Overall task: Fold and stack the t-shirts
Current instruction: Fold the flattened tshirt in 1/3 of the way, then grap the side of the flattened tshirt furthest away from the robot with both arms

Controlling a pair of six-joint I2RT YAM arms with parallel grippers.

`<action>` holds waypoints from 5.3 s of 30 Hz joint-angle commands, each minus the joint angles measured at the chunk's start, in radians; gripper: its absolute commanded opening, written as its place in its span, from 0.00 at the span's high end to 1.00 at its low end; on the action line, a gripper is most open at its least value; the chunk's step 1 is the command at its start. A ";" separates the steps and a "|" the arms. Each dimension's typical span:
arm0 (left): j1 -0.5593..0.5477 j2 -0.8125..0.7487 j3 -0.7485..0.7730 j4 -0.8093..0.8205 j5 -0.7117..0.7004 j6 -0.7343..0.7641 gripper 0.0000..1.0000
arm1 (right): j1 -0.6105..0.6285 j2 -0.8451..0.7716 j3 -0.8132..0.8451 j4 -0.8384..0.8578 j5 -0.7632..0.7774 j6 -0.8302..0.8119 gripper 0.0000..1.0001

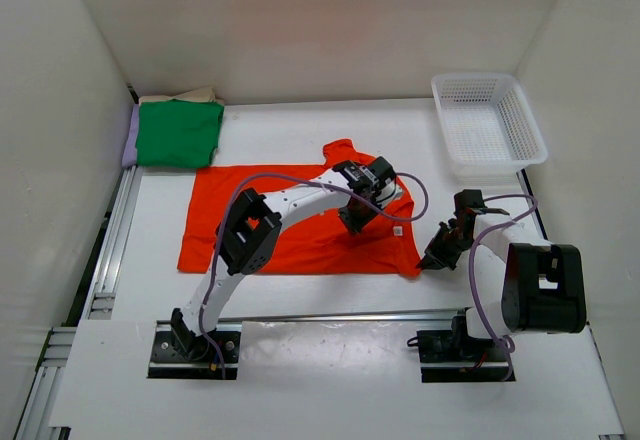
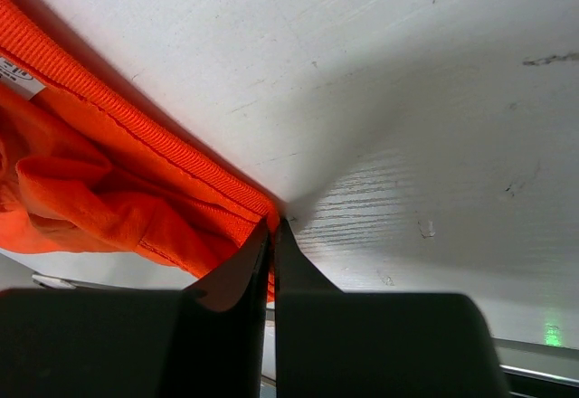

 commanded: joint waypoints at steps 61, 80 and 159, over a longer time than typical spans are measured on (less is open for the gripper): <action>0.956 -0.735 -1.189 0.285 -0.402 0.000 0.06 | 0.189 -0.041 0.114 -0.196 0.248 -0.003 1.00; 1.192 -0.904 -0.950 -0.003 -0.086 0.000 0.03 | 0.118 -0.185 0.103 -0.296 0.200 0.041 0.27; 1.107 -0.324 -0.451 0.141 -0.120 0.000 0.00 | 0.328 0.919 1.412 -0.288 0.249 -0.093 0.47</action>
